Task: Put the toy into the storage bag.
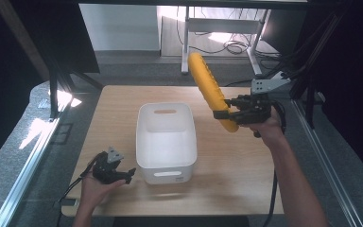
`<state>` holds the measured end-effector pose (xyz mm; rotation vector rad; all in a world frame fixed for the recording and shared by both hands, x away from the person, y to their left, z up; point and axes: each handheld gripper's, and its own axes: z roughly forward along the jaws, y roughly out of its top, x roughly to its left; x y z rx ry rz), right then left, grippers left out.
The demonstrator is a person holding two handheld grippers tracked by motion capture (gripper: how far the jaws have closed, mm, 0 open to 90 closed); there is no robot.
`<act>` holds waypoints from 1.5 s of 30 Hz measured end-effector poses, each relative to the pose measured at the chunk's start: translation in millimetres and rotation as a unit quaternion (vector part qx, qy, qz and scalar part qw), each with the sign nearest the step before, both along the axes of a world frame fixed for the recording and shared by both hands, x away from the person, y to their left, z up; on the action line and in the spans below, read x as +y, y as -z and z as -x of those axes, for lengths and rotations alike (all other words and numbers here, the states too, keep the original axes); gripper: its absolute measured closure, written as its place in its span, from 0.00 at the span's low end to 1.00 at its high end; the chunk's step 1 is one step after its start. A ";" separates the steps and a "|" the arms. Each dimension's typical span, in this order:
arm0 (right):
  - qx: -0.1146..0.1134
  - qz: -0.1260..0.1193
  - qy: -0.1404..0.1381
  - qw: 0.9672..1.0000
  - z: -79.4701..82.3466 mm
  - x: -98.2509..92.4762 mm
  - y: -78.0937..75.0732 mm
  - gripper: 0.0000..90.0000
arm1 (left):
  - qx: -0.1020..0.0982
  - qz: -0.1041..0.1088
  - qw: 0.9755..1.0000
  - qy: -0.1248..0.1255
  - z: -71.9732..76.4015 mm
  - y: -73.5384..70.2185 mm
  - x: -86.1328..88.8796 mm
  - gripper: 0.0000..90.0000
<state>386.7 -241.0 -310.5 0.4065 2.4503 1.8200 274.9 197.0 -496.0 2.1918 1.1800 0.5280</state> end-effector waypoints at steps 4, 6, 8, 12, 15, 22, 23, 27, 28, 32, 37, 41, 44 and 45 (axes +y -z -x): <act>-0.002 -0.004 -0.004 1.000 1.8 3.2 -3.4 0.57 | 0.000 0.000 1.000 0.000 0.0 -0.1 0.1 0.15; -0.008 -0.006 -0.010 1.000 4.5 6.7 -7.6 0.57 | 0.000 0.000 1.000 0.000 0.0 0.0 0.1 0.15; -0.012 -0.007 -0.014 1.000 6.5 9.1 -10.4 0.57 | 0.000 0.000 1.000 0.000 0.0 0.0 0.0 0.15; -0.014 -0.009 -0.018 1.000 8.8 12.3 -13.6 0.57 | 0.000 0.000 1.000 0.000 0.0 0.0 0.1 0.15; -0.015 -0.012 -0.022 1.000 10.2 15.8 -14.9 0.57 | 0.001 -0.001 1.000 0.001 -0.1 0.1 0.0 0.15; -0.021 -0.016 -0.036 0.999 14.1 27.0 -20.2 0.57 | 0.001 -0.001 1.000 0.001 -0.2 0.1 0.1 0.15; -0.021 -0.016 -0.036 0.999 14.1 27.0 -20.2 0.57 | 0.001 -0.001 1.000 0.001 -0.2 0.1 0.1 0.15; -0.024 -0.023 -0.042 0.999 17.5 32.5 -25.0 0.57 | 0.001 -0.001 1.000 0.001 0.1 -0.1 0.2 0.15; -0.025 -0.024 -0.045 0.998 18.3 33.9 -26.0 0.57 | 0.000 0.000 1.000 0.001 0.2 -0.3 0.3 0.15; -0.029 -0.027 -0.054 0.998 21.7 39.0 -28.3 0.57 | 0.000 0.001 1.000 0.001 0.4 -0.7 0.8 0.15; -0.027 -0.033 -0.061 0.997 24.1 43.7 -28.7 0.57 | 0.001 -0.001 1.000 0.002 0.2 -0.4 0.5 0.15; -0.027 -0.036 -0.066 0.997 24.7 46.8 -28.3 0.57 | 0.001 -0.001 1.000 0.003 0.1 -0.4 0.5 0.15; -0.026 -0.039 -0.072 0.996 25.9 49.4 -28.4 0.57 | 0.001 -0.001 1.000 0.002 0.2 -0.4 0.5 0.15; -0.026 -0.039 -0.072 0.996 25.9 49.4 -28.4 0.57 | 0.001 -0.001 1.000 0.002 0.2 -0.4 0.5 0.15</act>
